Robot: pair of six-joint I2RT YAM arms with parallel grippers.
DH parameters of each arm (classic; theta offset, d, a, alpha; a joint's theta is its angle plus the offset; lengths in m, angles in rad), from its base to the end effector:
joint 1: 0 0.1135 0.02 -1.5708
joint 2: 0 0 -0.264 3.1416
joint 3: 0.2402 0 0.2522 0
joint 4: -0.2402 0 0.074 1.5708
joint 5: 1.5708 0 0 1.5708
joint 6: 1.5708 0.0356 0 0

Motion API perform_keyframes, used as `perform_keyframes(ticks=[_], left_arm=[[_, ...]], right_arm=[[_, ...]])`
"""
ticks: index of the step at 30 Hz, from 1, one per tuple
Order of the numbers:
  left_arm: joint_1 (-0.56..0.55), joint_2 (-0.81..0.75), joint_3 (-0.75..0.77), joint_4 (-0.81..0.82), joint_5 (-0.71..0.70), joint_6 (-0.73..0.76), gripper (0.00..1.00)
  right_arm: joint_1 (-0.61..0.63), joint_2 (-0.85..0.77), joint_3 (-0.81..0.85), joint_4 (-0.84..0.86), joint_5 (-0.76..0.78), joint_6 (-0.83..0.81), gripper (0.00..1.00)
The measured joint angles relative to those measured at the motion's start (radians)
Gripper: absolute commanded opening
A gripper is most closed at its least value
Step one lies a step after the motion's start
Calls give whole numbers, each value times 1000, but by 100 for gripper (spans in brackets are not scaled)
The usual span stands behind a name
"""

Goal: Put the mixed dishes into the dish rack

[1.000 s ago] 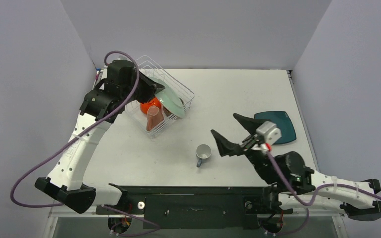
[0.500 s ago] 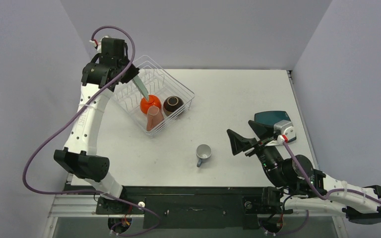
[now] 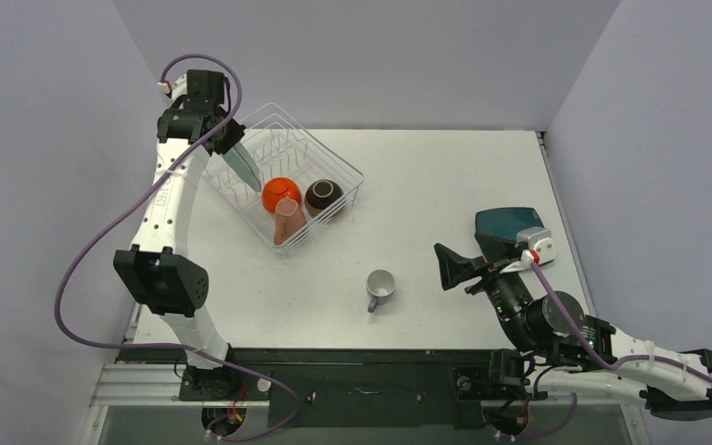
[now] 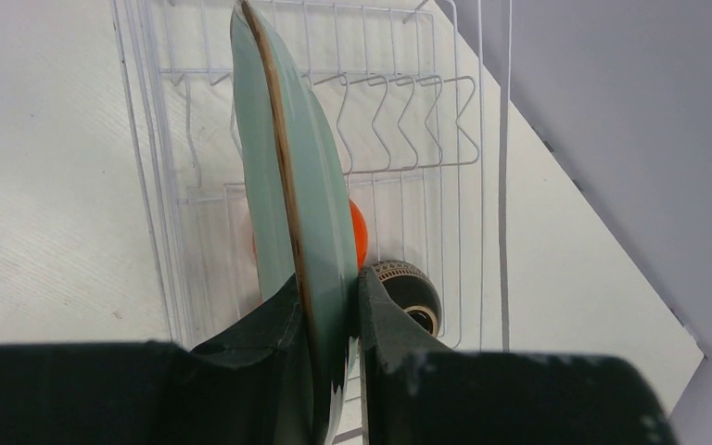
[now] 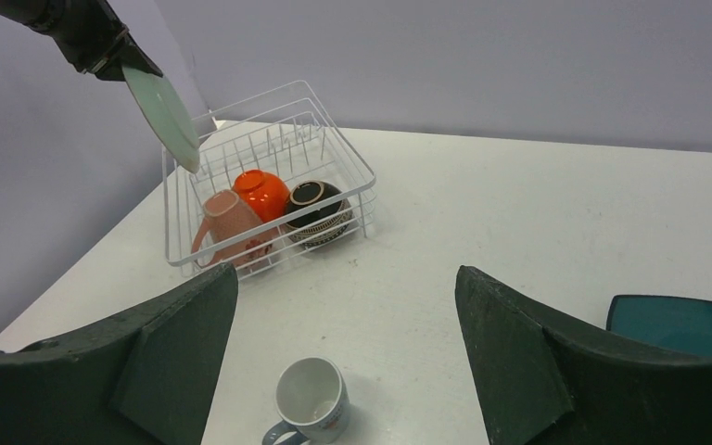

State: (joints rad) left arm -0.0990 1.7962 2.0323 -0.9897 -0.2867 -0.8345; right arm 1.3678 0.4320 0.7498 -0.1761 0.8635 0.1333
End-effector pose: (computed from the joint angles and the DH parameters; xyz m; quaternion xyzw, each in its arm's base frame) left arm 0.3811 -0.0277 0.4125 -0.3795 0.8271 -0.0599 0.4102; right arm 0.0447 0.0830 0.3713 -0.0867 0.6683 0.2674 0.6888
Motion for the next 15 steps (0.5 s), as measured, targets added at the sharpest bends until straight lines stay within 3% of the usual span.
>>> perform_keyframes(ticks=[15], left_arm=[[55, 83, -39, 111, 59, -63, 0]], right_arm=[[0, 0, 11, -29, 58, 14, 82]])
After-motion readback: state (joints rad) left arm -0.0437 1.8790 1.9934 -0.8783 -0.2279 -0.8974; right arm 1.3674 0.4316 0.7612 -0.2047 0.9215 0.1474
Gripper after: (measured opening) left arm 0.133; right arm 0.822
